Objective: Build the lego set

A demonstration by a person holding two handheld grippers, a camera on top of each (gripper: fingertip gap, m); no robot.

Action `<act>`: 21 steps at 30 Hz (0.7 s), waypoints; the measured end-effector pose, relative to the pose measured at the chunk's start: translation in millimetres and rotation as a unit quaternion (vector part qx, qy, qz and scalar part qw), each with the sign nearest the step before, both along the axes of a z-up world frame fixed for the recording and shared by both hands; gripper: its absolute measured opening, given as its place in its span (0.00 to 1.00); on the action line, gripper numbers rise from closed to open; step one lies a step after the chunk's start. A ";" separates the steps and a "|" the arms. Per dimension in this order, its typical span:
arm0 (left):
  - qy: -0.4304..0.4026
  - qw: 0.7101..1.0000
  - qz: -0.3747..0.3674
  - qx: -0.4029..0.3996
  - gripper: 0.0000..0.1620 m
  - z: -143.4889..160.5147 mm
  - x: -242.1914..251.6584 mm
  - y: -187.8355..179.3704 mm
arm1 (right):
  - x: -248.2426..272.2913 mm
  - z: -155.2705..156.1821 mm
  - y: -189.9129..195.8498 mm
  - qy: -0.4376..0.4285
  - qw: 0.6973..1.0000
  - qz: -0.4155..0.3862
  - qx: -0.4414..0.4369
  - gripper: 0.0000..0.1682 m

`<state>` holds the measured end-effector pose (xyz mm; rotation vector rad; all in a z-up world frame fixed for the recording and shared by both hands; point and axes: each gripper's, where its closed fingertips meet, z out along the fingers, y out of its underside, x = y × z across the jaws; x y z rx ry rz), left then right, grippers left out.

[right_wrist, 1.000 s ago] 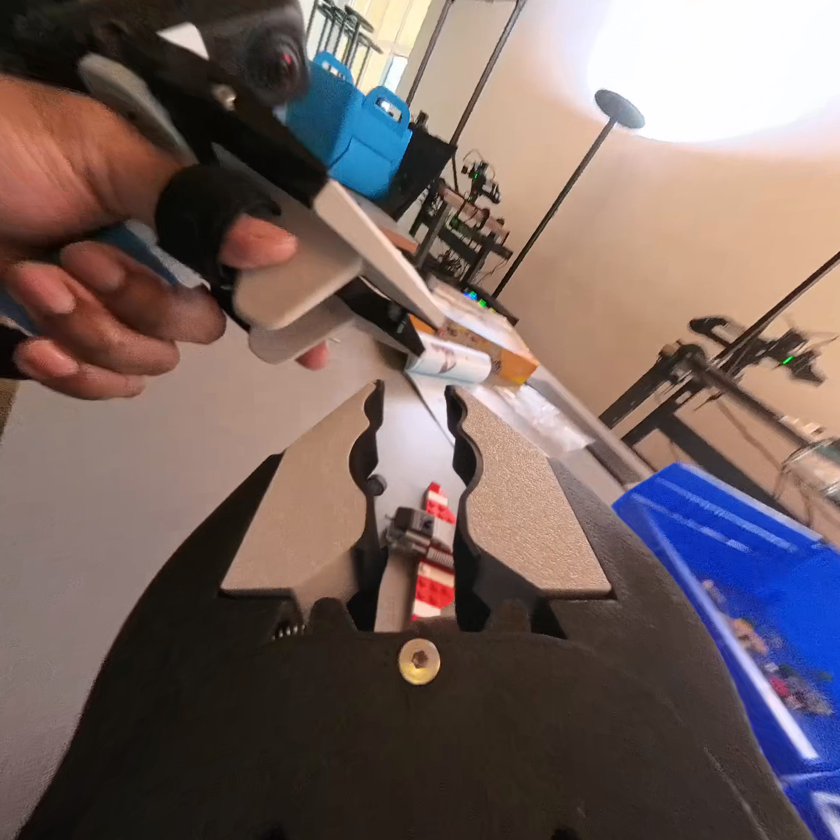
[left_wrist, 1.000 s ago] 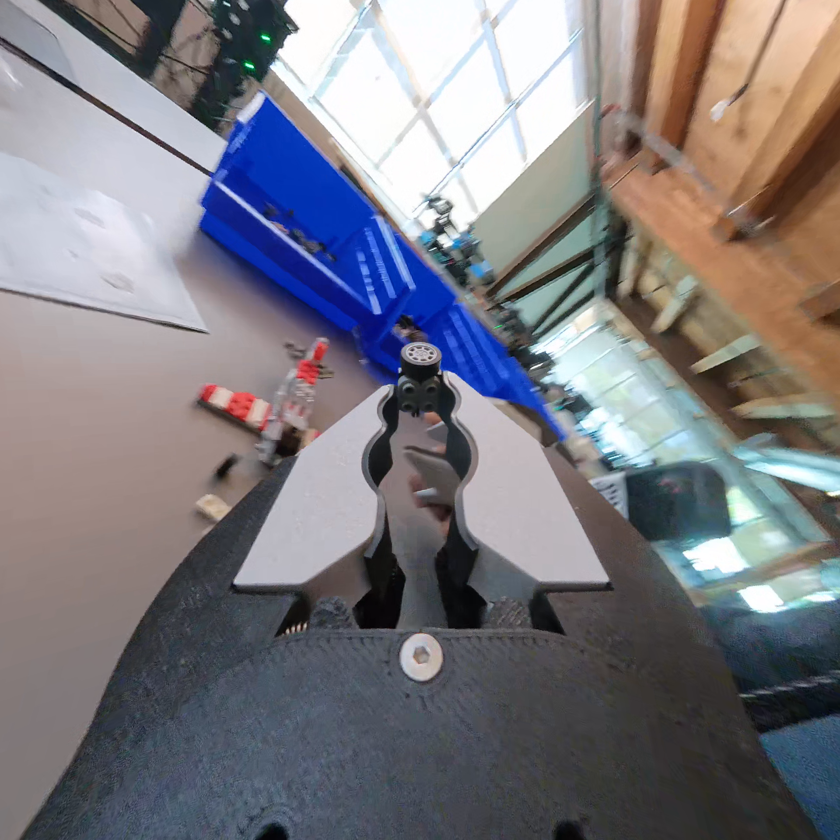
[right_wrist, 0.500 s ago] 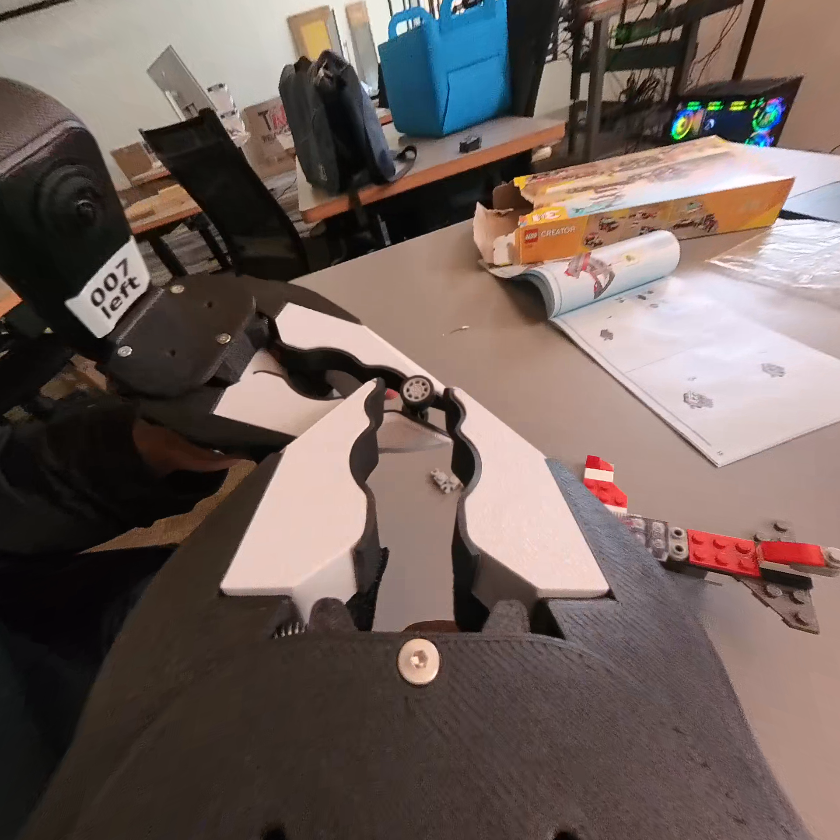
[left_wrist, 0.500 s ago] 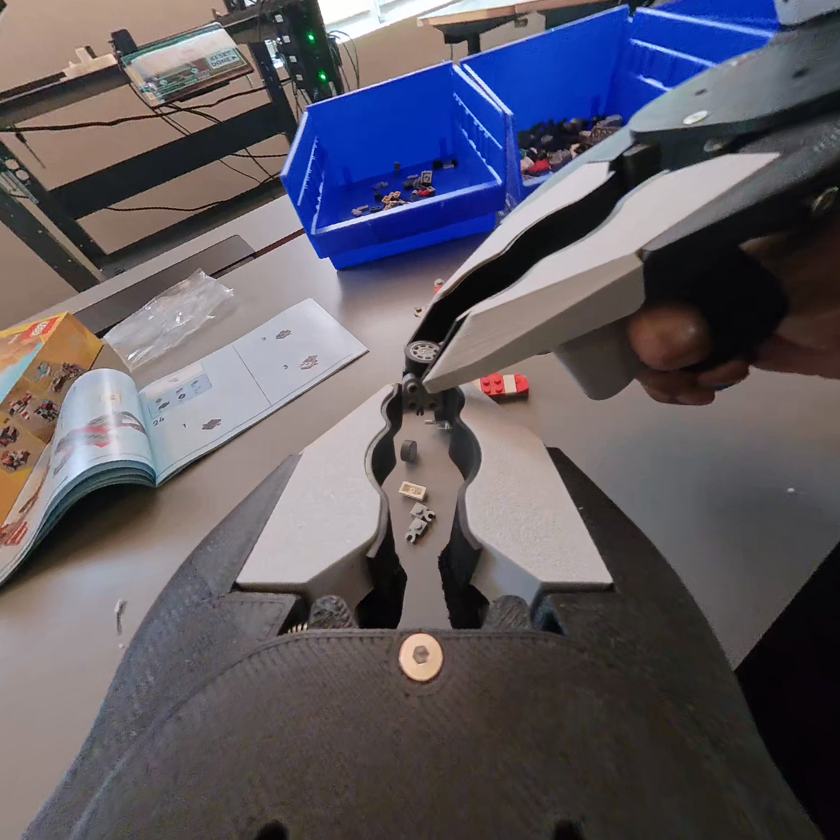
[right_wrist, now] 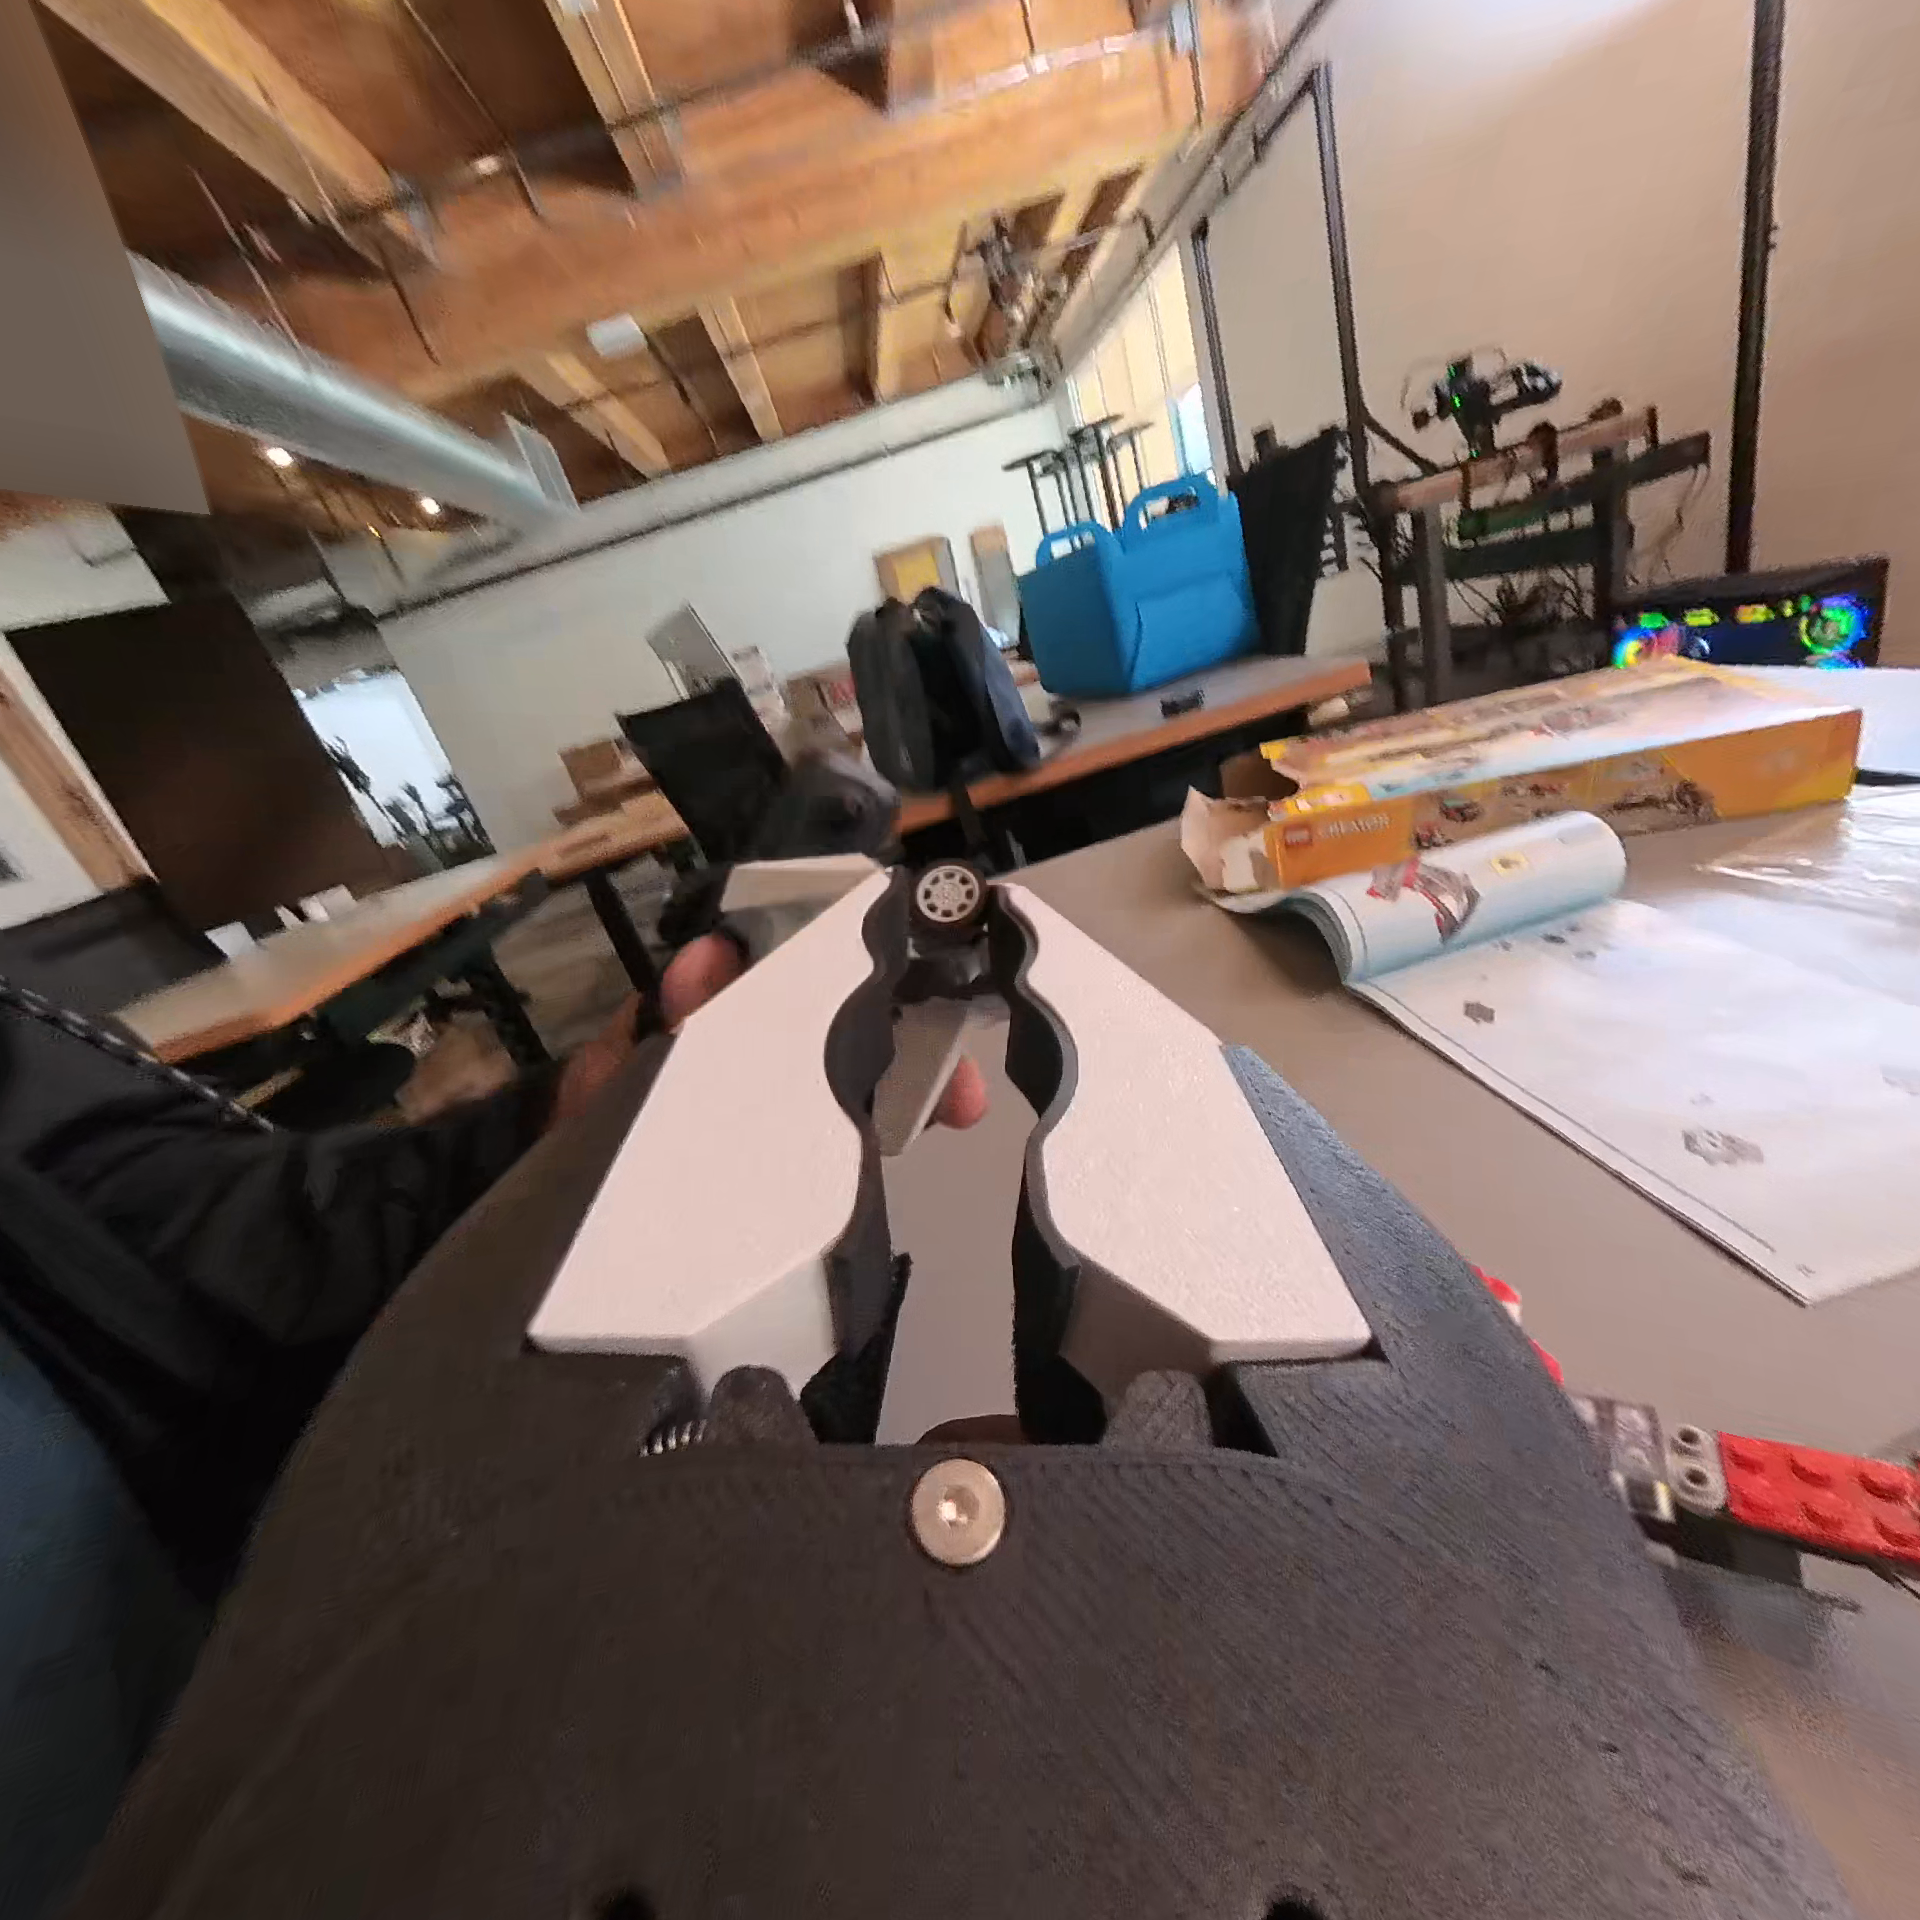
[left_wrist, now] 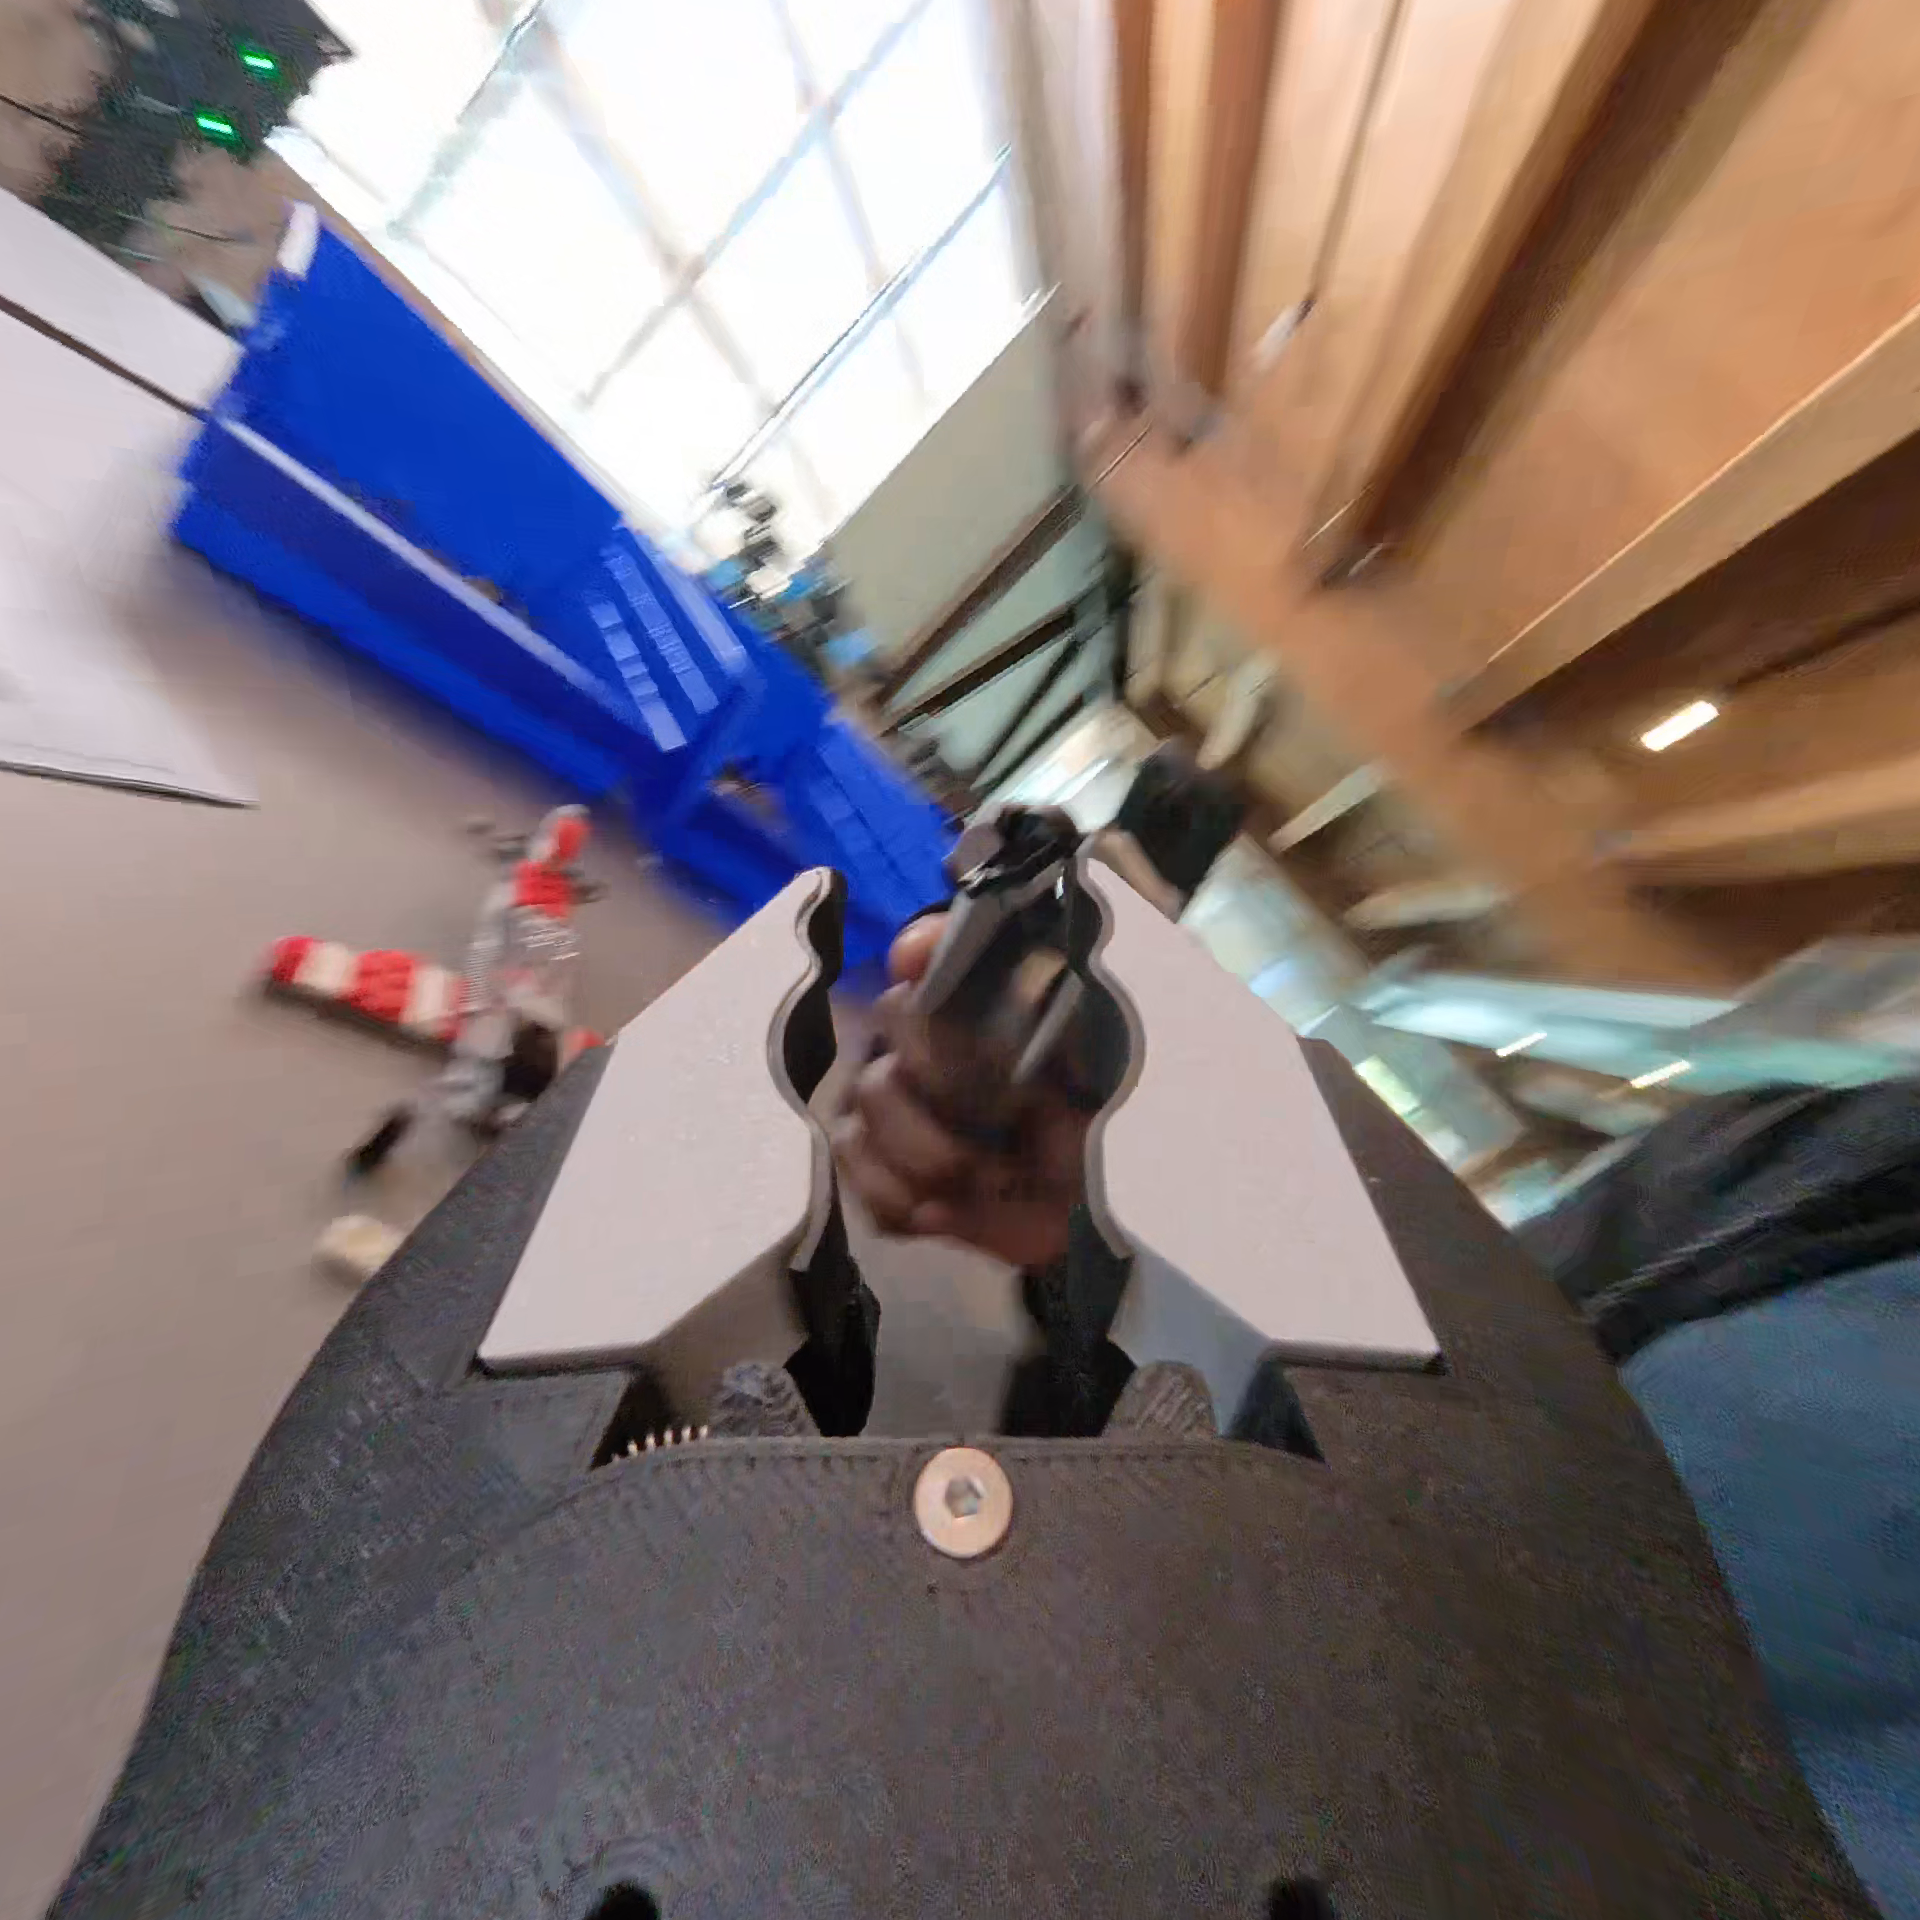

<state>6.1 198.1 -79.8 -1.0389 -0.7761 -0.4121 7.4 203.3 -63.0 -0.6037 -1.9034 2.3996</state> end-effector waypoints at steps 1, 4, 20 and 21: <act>-0.022 0.998 -0.017 0.055 0.27 6.5 0.8 -2.8 | 1.1 2.6 0.6 0.003 1.000 0.002 -0.013 0.09; -0.055 0.993 -0.046 0.098 0.27 5.4 4.5 5.1 | 2.3 6.6 1.0 0.002 0.999 0.006 -0.040 0.09; -0.207 0.932 -0.178 0.240 0.12 17.3 19.3 20.0 | 18.0 7.4 1.2 0.147 0.989 0.006 0.021 0.09; -0.209 0.931 -0.177 0.243 0.12 17.4 19.1 20.0 | 19.1 7.0 1.3 0.154 0.988 0.007 0.025 0.09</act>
